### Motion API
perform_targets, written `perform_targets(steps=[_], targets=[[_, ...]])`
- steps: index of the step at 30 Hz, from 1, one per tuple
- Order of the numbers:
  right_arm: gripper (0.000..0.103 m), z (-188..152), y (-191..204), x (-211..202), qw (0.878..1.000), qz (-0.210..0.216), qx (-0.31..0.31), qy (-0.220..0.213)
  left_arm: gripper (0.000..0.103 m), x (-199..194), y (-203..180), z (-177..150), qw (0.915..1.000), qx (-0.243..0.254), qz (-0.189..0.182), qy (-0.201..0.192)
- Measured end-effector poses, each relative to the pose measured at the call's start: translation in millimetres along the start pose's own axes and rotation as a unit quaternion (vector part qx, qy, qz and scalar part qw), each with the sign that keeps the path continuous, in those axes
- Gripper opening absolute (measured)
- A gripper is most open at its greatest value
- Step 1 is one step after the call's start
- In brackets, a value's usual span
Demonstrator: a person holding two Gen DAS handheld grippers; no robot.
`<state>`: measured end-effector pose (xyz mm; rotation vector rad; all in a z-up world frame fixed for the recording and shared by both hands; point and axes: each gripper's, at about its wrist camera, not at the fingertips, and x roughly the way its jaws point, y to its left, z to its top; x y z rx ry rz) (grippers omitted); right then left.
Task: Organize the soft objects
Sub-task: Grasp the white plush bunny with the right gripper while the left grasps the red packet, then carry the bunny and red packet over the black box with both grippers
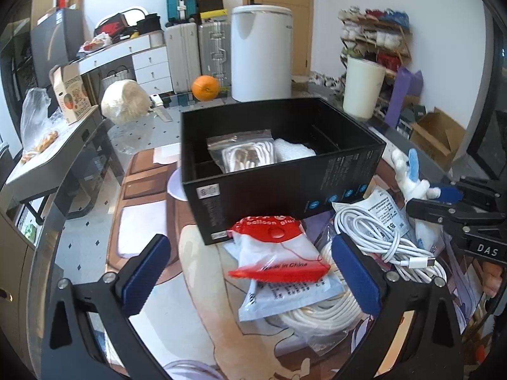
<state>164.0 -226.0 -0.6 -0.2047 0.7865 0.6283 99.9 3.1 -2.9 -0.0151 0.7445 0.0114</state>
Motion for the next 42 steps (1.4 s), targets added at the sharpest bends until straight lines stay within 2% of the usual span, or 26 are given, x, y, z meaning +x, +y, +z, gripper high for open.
perform_targets(steps=[5,7,8,13,22,34,42], targets=[[0.035,0,0,-1,1.000,0.001,0.000,-0.001,0.077,11,-11,4,0.9993,0.030,0.000,0.023],[0.035,0,-1,-1,1.000,0.000,0.001,-0.001,0.062,16,-15,5,0.9988,0.036,-0.002,0.033],[0.035,1,-1,-2,1.000,0.001,0.001,-0.002,0.061,18,-16,4,0.9986,0.038,-0.004,0.037],[0.035,1,-3,-2,1.000,0.001,0.001,-0.002,0.060,16,-23,2,0.9981,0.050,-0.010,0.033],[0.035,3,-1,-8,1.000,0.001,-0.002,-0.012,0.059,-2,-18,-1,0.9988,0.040,-0.027,0.007],[0.035,13,8,-36,0.999,0.010,-0.004,-0.049,0.060,-46,1,3,0.9973,0.006,-0.041,-0.061],[0.035,36,22,-47,0.997,0.023,-0.023,-0.073,0.060,-63,10,18,0.9940,-0.006,-0.043,-0.101]])
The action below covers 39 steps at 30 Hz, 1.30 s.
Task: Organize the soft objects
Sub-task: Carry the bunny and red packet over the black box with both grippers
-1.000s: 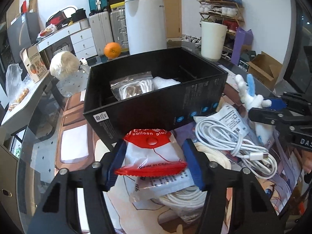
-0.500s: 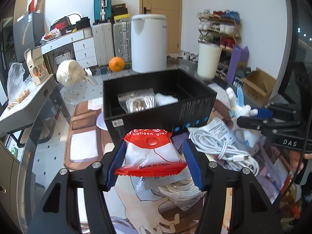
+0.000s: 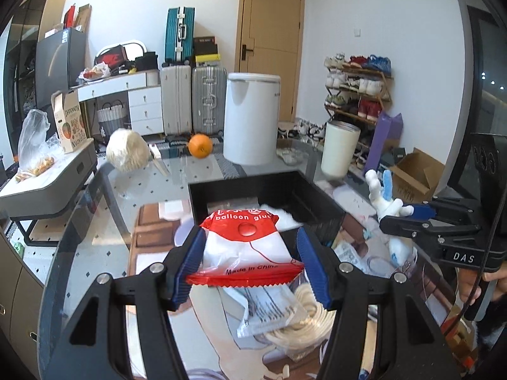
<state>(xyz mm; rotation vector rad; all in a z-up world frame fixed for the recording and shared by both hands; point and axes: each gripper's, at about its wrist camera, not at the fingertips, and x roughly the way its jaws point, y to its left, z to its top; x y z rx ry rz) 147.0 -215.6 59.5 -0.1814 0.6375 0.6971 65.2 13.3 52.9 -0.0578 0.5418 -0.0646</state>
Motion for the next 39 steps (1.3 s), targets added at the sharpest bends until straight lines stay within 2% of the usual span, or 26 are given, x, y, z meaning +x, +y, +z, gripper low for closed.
perform_targets(steps=[18,27,39], targets=[[0.035,46,14,25,0.999,0.016,-0.028,-0.020,0.060,13,13,29,0.9993,-0.015,0.000,-0.033],[0.035,73,12,46,0.998,0.019,-0.050,-0.029,0.060,29,16,37,0.9993,-0.014,0.008,-0.033],[0.035,78,10,82,0.997,0.011,-0.071,-0.011,0.060,58,21,44,0.9995,-0.011,0.020,-0.020]])
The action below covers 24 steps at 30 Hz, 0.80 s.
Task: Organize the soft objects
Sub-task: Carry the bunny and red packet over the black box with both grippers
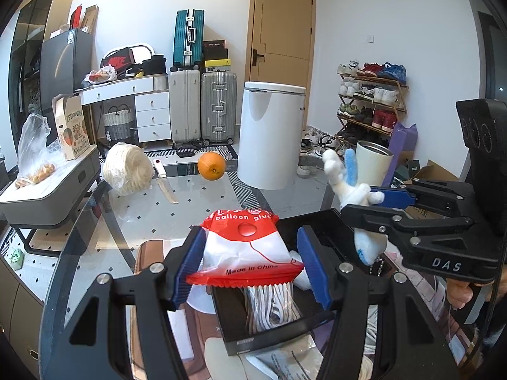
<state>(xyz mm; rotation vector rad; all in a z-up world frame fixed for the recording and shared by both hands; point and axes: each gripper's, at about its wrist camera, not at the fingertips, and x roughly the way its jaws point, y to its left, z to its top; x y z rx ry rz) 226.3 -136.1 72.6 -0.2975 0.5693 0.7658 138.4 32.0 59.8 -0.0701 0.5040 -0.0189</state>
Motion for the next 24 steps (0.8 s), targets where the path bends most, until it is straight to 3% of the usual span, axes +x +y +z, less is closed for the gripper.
perform_targets(steps=[13,24], targets=[[0.035,4,-4,25,0.999,-0.022,-0.037,0.014,0.060,30,0,1,0.9999,0.002,0.001,0.017],[0.035,-12,-3,34,0.997,0.000,-0.054,0.054,0.060,38,-3,-3,0.9995,0.014,-0.002,0.028]])
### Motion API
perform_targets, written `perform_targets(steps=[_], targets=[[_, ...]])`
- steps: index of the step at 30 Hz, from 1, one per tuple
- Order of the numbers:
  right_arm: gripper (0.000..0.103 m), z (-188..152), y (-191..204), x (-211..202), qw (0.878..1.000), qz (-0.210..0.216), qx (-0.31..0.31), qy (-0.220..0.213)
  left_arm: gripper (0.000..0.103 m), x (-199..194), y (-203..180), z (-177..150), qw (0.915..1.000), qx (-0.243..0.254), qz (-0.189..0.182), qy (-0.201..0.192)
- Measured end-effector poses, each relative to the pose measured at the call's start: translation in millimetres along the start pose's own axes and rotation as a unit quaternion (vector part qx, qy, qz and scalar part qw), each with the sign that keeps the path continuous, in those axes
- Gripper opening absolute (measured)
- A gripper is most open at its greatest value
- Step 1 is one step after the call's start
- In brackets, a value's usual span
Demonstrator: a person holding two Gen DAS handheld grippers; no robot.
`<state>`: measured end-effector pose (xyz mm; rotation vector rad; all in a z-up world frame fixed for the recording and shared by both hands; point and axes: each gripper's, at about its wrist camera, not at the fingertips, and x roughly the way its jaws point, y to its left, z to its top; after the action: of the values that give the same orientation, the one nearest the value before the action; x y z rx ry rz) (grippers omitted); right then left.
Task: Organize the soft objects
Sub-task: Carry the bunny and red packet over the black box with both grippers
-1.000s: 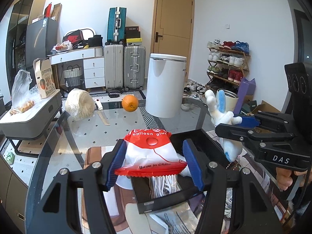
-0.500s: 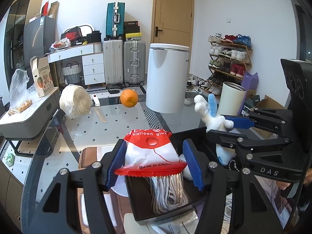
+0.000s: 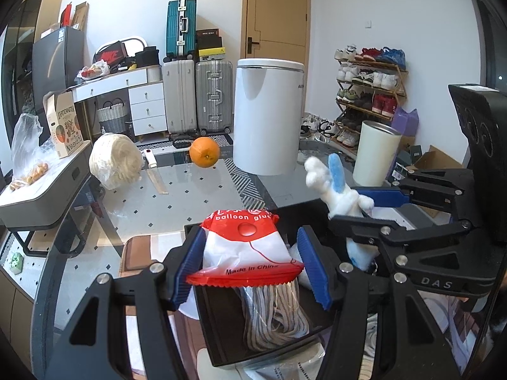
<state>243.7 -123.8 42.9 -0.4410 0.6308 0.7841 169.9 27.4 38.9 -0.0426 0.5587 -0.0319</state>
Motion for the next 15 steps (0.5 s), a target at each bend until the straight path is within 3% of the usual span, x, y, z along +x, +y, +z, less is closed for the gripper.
perform_targets(steps=[8,10,15], targets=[[0.037,-6,8,14,0.998,0.019,-0.028,0.052,0.060,1,-2,-6,0.9999,0.011,-0.008,0.010],[0.048,-5,8,14,0.998,0.013,-0.027,0.050,0.060,3,-2,-7,0.9998,0.011,-0.010,0.016],[0.051,-7,3,4,0.999,0.008,-0.011,0.035,0.061,7,-2,-8,0.9994,0.006,-0.016,0.029]])
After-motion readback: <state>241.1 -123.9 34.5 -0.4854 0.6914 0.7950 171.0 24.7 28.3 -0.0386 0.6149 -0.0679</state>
